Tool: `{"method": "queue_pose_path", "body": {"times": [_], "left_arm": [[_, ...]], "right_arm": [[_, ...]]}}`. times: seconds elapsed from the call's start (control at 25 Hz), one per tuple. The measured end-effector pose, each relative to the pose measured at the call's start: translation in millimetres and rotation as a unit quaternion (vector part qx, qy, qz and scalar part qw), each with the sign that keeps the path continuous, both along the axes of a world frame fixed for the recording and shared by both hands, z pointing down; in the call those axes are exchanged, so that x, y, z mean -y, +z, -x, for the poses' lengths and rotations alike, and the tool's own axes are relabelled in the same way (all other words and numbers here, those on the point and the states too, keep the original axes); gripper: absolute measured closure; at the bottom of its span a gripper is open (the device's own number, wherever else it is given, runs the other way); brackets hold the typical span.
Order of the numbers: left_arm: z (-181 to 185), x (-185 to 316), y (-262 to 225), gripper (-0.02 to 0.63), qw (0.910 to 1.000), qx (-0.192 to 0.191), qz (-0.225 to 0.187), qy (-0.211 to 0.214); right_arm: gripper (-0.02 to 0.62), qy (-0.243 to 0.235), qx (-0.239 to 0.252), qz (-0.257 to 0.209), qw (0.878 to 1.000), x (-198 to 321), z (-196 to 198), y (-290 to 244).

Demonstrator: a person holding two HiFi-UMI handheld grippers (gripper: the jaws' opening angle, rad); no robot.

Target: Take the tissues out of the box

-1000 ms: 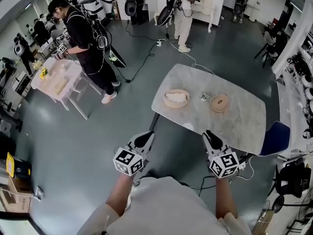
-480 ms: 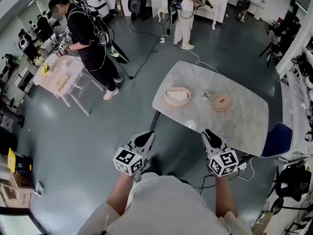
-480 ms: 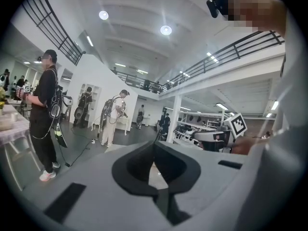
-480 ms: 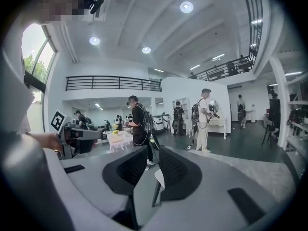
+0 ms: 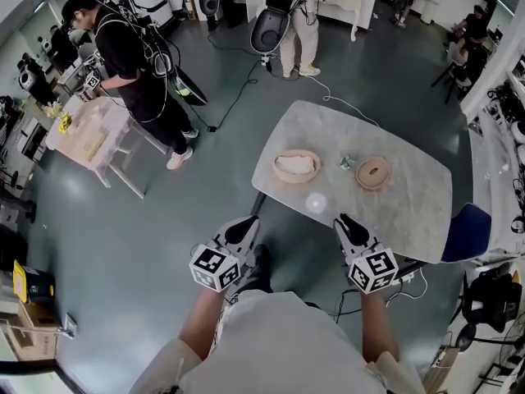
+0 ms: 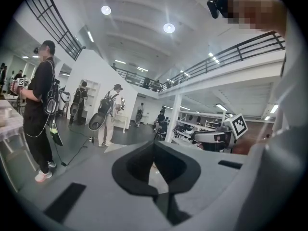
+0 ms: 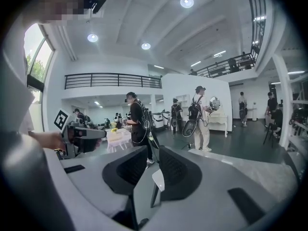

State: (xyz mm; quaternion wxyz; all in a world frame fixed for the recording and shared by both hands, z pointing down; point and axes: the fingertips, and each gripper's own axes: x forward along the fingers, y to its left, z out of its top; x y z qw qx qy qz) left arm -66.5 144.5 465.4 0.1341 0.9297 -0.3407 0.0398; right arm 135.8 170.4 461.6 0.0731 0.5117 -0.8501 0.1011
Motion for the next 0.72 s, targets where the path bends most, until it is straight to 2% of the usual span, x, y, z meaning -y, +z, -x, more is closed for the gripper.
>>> {"method": "queue_pose_path", "body": {"times": [0.48,0.72], "left_arm": [[-5.0,130.4,19.3,0.597,0.999,0.003,0.028,0.035],[-2.6,190.3,31.2,0.598,0.9968,0.003,0.042,0.068]], "right_arm": [[0.5,0.022,-0.005,0.03,0.999,115.6,8.9,22.9],[0.5,0.039,-0.011,0.044,0.998,166.2,21.3,31.5]]}}
